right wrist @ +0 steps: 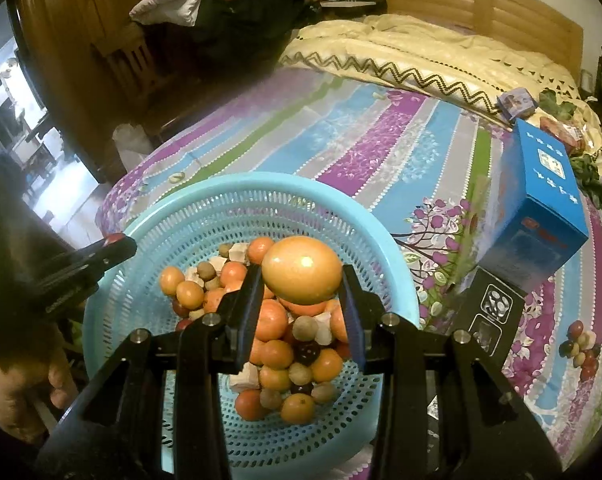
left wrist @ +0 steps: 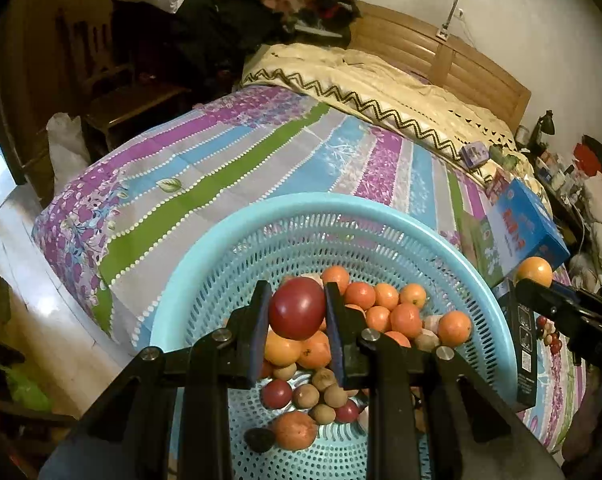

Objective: Organize fruits
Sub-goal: 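Open both tools to drop the fruits into the basket, then move both open tools back to the fruit cluster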

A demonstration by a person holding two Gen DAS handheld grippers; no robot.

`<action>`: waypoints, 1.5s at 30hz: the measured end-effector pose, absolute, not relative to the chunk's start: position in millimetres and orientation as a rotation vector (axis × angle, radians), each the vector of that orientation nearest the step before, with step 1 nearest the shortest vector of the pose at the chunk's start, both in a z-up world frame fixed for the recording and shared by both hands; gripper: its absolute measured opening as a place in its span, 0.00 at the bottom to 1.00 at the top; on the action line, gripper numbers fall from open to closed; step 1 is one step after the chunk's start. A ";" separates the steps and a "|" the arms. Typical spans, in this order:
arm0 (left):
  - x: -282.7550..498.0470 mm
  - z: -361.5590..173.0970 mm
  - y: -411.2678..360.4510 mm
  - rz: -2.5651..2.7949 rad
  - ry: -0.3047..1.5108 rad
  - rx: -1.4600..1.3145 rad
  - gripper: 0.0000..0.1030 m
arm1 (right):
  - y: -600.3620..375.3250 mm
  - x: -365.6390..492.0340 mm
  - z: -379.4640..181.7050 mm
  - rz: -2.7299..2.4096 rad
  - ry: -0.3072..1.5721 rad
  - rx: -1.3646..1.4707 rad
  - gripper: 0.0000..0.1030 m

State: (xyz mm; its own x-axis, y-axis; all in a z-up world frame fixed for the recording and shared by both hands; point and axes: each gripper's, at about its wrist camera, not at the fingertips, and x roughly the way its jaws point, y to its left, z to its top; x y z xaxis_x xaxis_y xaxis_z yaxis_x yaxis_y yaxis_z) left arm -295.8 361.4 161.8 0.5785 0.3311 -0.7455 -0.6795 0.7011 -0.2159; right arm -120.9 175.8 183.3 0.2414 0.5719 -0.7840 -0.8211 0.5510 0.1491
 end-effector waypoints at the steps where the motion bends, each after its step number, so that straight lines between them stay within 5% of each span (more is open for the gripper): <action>1: -296.1 161.4 362.0 0.624 0.738 -0.524 0.26 | 176.4 -121.0 183.3 0.976 0.912 -0.321 0.38; 37: -288.6 155.3 361.8 0.632 0.766 -0.509 0.26 | 174.3 -118.5 179.0 0.989 0.930 -0.300 0.39; 40: -287.4 153.3 359.6 0.639 0.772 -0.496 0.59 | 175.5 -120.9 173.8 1.015 0.945 -0.306 0.44; 41: -286.8 154.2 357.4 0.652 0.767 -0.483 0.65 | 175.3 -122.6 173.3 1.017 0.940 -0.308 0.55; 42: -285.8 154.3 357.2 0.654 0.765 -0.479 0.67 | 174.2 -123.8 173.6 1.017 0.932 -0.307 0.62; 45: -283.9 154.5 356.7 0.653 0.768 -0.477 0.68 | 172.2 -127.0 176.5 1.020 0.914 -0.311 0.64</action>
